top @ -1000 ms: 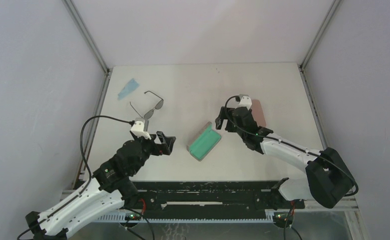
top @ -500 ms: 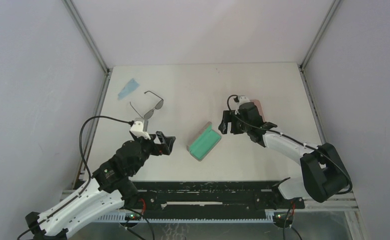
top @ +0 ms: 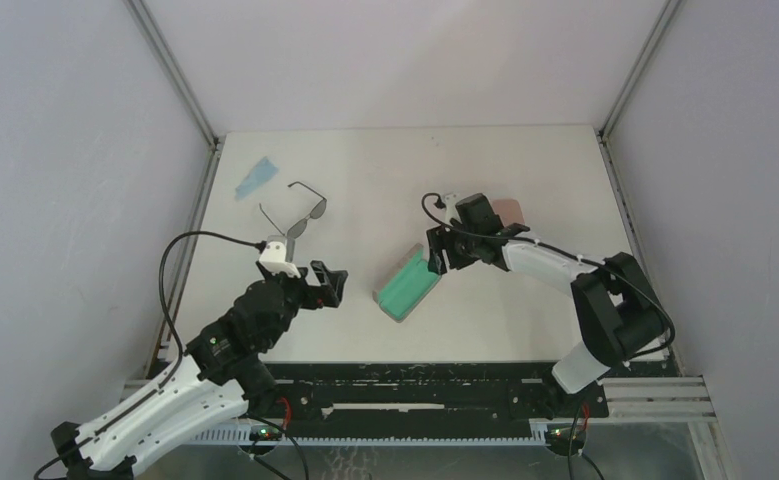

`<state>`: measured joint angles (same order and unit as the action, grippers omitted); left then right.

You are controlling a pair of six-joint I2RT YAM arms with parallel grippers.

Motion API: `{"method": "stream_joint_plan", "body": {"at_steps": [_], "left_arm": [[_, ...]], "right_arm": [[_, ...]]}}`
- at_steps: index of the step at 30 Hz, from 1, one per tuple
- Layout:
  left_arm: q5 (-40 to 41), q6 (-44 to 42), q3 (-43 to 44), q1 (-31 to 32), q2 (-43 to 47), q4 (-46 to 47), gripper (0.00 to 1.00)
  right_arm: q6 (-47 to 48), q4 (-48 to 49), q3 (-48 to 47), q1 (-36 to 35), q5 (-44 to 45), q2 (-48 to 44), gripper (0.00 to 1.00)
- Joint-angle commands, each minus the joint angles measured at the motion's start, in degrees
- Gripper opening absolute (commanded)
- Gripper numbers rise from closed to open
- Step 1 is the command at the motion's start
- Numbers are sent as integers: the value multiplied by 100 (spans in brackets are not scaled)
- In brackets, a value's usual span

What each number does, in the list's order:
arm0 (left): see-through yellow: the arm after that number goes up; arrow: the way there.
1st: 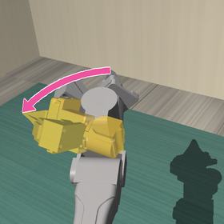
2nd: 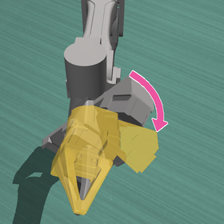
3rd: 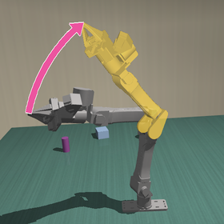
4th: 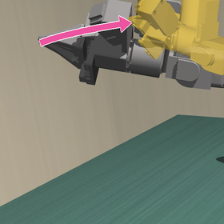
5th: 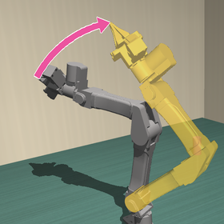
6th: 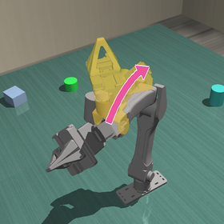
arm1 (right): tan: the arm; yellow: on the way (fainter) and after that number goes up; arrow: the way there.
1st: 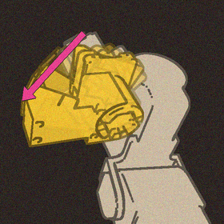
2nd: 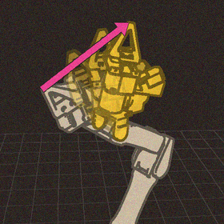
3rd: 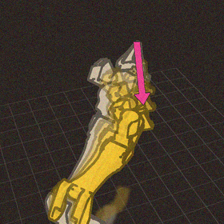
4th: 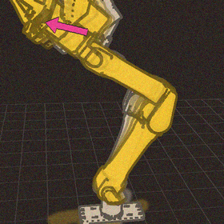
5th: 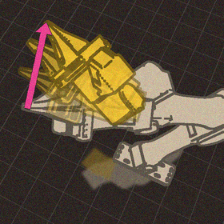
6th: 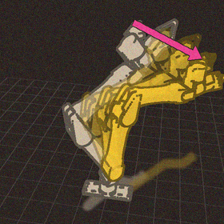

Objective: Organize the sunglasses
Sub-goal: Adjust the sunglasses case at the center of the board.

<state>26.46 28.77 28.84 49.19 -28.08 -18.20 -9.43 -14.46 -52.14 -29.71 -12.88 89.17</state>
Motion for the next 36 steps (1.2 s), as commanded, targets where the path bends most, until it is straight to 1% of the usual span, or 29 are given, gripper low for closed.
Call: {"method": "stream_joint_plan", "body": {"at_steps": [1,9,13,22,27,30,36], "left_arm": [[259,-191,77,29,78,97,100],[351,-319,221,29,-217,47,99],[427,-328,256,29,-248,27,99],[574,-329,288,29,-273,-32,99],[610,-277,337,29,-342,-79,99],[636,-235,394,30,-394,-108,99],[862,-128,720,-14,-698,-316,100]], "right_arm": [[345,-9,-411,-52,-356,337,63],[390,32,-780,-11,-274,1012,50],[363,97,-884,26,-374,1262,44],[181,90,-965,-7,-282,1429,29],[-33,-39,-946,-35,135,1358,17],[-289,5,-816,-34,498,1203,12],[-943,156,-465,-72,1276,781,8]]}}
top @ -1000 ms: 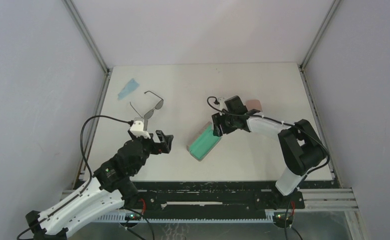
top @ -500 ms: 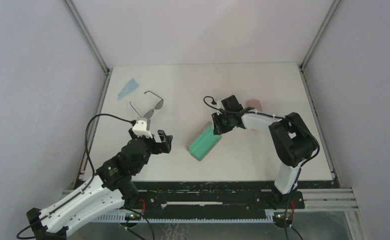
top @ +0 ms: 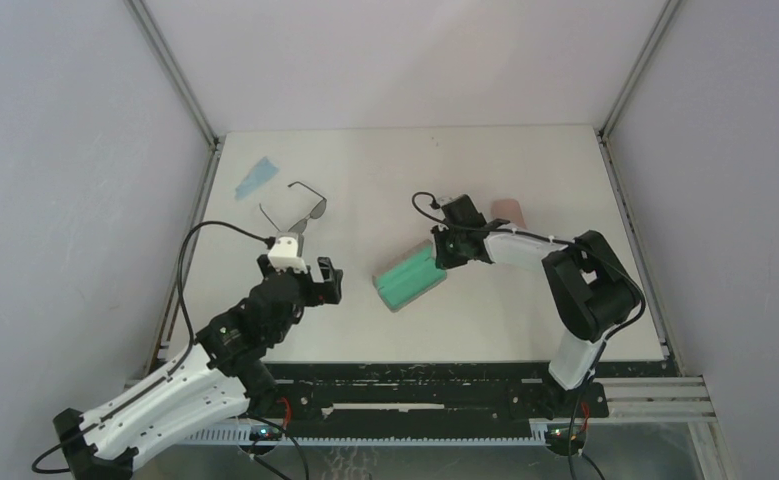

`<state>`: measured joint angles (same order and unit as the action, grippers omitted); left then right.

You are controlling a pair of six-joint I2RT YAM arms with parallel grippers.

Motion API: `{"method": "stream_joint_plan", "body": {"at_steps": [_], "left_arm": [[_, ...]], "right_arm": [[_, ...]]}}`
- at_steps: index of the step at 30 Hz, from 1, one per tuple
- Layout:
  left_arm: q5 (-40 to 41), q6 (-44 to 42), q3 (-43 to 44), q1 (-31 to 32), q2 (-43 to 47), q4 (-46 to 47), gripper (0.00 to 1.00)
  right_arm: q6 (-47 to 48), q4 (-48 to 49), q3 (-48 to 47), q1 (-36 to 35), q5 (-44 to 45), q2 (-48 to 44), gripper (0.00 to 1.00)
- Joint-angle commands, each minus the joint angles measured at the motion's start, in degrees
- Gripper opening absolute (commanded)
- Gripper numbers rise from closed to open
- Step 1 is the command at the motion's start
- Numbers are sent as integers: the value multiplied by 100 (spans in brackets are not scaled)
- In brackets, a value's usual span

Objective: Organize the sunglasses
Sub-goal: Adjust the sunglasses case at the center of the board.

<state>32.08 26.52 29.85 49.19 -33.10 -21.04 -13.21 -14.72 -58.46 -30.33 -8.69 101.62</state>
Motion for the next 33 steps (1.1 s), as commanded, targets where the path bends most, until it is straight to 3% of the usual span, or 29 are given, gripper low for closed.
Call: {"method": "stream_joint_plan", "body": {"at_steps": [1,7,13,17,25,33], "left_arm": [[336,106,732,-45,-302,-92,100],[27,134,1410,-621,-966,-265,100],[-264,159,2122,-1328,-1732,-472,100],[-217,54,2735,-1729,-2330,-563,100],[-299,-78,4141,-2759,-3897,-627,100],[-492,-131,5476,-3659,-5391,-798,99]], "right_arm": [[-650,182,214,-33,1030,-533,7],[-921,296,410,-130,1662,-819,8],[-854,575,565,-161,1495,-1104,33],[-743,712,809,-159,1419,-1556,43],[-894,973,1451,-262,1228,-2524,46],[-1008,1087,1880,-382,1197,-2917,47]]}}
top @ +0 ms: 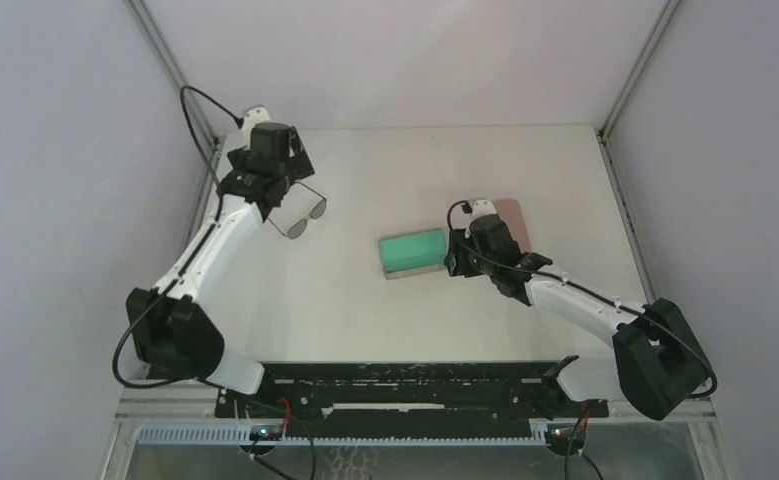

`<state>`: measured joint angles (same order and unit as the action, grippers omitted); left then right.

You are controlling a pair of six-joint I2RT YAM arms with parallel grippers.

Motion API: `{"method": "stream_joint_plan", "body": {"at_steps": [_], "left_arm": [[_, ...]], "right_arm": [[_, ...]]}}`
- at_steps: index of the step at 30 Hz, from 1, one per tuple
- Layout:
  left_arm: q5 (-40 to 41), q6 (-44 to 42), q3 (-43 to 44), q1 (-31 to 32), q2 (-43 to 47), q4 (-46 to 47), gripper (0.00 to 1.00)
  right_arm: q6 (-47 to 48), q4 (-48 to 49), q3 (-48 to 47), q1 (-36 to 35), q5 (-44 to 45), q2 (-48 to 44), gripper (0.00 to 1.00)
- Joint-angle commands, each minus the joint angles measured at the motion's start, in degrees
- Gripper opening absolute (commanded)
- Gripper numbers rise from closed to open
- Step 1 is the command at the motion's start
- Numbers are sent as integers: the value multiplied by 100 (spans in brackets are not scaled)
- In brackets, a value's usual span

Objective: Organize the sunglasses
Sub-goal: Adjust the sunglasses case at the center of the board.

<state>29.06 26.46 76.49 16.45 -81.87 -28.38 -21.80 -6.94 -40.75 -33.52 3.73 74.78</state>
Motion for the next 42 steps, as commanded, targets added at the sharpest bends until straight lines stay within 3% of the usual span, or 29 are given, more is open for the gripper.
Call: {"method": "stream_joint_plan", "body": {"at_steps": [1,10,20,42], "left_arm": [[-243,-150,974,-467,-710,-105,98],[-376,-420,2163,-1002,-1924,-492,96],[-679,-435,2945,-1488,-2676,-859,96],[-1463,-219,4578,-2306,-4069,-1873,94]], "right_arm": [[-134,326,136,-67,-53,-231,47],[115,531,-61,178,-70,-298,47],[111,208,-882,190,-51,1061,47],[-148,19,-346,-184,191,1240,47]]}}
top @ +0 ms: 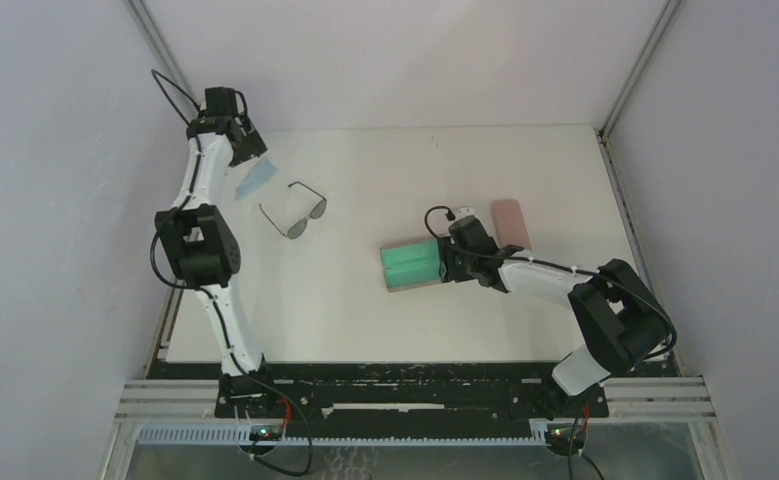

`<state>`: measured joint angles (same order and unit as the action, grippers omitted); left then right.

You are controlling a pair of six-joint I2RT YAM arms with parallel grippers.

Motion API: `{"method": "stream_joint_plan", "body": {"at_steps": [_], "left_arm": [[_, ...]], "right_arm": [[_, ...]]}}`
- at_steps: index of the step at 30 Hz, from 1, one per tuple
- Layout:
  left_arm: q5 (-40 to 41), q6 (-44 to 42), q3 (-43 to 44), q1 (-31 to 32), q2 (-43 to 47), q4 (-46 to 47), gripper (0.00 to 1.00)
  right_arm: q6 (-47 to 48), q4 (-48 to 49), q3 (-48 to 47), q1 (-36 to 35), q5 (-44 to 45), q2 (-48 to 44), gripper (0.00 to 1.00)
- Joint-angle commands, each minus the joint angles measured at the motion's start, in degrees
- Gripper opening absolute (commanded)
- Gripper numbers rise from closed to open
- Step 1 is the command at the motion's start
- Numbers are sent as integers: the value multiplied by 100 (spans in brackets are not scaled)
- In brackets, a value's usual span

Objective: Organize the sunglasses
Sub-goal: Adjust the sunglasses case at the center of the board.

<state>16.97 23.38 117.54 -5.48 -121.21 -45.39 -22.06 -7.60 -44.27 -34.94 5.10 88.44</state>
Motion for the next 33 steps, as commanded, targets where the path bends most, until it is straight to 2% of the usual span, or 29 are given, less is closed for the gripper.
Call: {"method": "stream_joint_plan", "body": {"at_steps": [1,10,17,28,33], "left_arm": [[-268,107,575,-140,-229,-234,94],[-605,310,1220,-372,-802,-680,95],[-730,323,1224,-398,-798,-757,94],[-788,131,790,-384,-290,-453,94],[-702,-136,753,-384,-188,-420,96]], "right_arm": [[-123,64,6,-42,26,-129,47],[-235,59,271,-163,-65,-173,47],[-230,83,423,-188,-72,-456,47],[153,394,621,-189,-45,-1653,49],[150,408,621,-189,-77,-1747,50]]}}
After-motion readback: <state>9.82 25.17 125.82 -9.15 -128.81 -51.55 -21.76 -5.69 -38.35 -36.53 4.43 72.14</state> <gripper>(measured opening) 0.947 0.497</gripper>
